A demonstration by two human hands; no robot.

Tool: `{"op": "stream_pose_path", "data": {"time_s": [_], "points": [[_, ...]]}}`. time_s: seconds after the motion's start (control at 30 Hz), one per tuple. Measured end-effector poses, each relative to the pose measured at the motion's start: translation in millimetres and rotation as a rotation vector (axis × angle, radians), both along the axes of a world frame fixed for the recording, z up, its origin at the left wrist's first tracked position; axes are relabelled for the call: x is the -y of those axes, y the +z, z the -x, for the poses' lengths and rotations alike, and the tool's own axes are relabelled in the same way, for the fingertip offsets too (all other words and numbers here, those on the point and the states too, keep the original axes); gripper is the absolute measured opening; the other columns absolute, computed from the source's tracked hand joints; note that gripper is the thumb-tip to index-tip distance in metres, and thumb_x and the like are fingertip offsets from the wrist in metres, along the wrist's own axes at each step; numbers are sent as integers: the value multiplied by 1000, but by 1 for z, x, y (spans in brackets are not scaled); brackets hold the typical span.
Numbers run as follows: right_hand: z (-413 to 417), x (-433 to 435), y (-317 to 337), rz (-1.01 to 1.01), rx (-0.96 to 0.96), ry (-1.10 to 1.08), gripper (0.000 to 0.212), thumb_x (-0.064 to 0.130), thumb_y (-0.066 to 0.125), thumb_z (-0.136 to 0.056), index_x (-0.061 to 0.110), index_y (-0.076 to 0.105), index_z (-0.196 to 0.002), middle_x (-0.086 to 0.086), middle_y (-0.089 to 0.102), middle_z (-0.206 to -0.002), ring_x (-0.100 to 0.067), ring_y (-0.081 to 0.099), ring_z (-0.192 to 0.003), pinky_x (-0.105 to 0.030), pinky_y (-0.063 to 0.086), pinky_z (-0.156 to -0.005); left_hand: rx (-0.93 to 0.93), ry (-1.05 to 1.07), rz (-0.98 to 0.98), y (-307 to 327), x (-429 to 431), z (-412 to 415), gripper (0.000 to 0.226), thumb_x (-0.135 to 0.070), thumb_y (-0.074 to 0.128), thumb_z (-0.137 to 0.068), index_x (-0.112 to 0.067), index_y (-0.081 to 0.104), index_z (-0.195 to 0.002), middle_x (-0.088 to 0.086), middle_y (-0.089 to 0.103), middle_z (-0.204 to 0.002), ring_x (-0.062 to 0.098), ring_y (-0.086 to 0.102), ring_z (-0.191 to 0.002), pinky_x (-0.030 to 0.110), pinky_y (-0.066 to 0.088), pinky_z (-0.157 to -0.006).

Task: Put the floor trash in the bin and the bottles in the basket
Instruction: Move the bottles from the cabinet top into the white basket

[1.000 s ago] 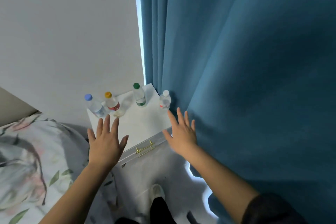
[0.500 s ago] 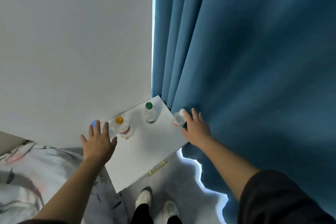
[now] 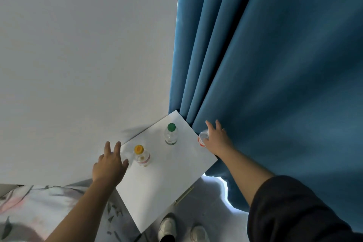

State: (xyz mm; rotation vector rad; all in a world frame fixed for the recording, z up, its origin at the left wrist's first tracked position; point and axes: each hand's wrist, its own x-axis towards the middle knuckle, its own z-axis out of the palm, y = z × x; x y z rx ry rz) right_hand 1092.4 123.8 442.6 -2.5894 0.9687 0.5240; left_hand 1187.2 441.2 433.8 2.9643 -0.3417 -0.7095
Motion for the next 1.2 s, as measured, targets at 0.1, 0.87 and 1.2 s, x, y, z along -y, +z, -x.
{"op": "stream_pose_path", "data": {"time_s": [0.1,0.87,1.2], "points": [[-2,2,-4,-3,-15,-30,62,32,47,-94,28,18,-150,-10,6,-158,-38,35,-129,-42,40,-100,-7,-13,7,-7,-3,-1,64,-41,48,-92,-23,19,-147,8,16,-152,30,49,-119,38,47,-87],[-6,-5,-31,49,15,-40,15,1,44,-89,5,51,-102,-15,44,-113,-28,46,-75,-31,39,-67,-11,-14,129,-32,-26,-13,28,-10,66,-81,-7,57,-107,10,48,-102,32,59,-69,36,53,-65],[30,-54,-25,-130,110,58,26,8,49,-86,12,56,-111,-8,44,-111,-26,51,-78,-33,48,-72,-139,-132,276,-15,-8,52,35,-26,71,-81,-17,54,-110,0,50,-108,13,56,-78,17,48,-75]]}}
